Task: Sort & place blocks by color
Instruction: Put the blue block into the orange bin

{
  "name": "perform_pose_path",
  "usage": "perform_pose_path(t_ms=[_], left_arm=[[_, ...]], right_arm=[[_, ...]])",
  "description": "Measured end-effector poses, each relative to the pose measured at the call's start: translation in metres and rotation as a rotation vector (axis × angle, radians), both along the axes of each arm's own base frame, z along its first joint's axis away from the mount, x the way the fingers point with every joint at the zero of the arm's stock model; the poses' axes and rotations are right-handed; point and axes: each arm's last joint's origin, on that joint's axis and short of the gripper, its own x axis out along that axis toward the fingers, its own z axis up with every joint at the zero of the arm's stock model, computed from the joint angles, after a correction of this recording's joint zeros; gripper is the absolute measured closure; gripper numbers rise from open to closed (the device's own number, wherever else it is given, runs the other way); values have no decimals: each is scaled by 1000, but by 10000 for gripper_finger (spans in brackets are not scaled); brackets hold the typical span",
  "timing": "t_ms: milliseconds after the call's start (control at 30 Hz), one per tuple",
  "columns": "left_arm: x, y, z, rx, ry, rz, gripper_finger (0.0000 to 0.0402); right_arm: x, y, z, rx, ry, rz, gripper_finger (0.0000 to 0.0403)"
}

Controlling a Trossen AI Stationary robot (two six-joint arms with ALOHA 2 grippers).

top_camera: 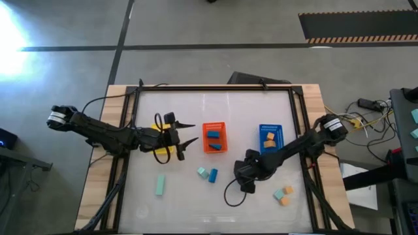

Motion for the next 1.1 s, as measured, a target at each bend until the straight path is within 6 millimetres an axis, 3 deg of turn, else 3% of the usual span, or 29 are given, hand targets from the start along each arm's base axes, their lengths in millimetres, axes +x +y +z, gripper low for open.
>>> perform_pose_path(t_ms=[200, 467, 600, 767, 900, 1100], left_arm=[[0, 0, 0, 0, 0, 0, 180], [0, 0, 0, 0, 1, 0, 180], [0, 0, 0, 0, 0, 0, 180], [0, 0, 0, 0, 0, 0, 180], [0, 0, 0, 0, 0, 0, 180], [0, 0, 0, 1, 0, 0, 180]], right_arm=[[1, -3, 0, -17, -8, -12, 224], [1, -3, 3, -23, -18, -11, 344], [1, -4, 9, -20, -39, 2, 381], [3, -15, 32, -7, -98, 23, 391], [10, -32, 60, -50, -204, 43, 391], [27, -61, 82, -167, -389, 93, 391]])
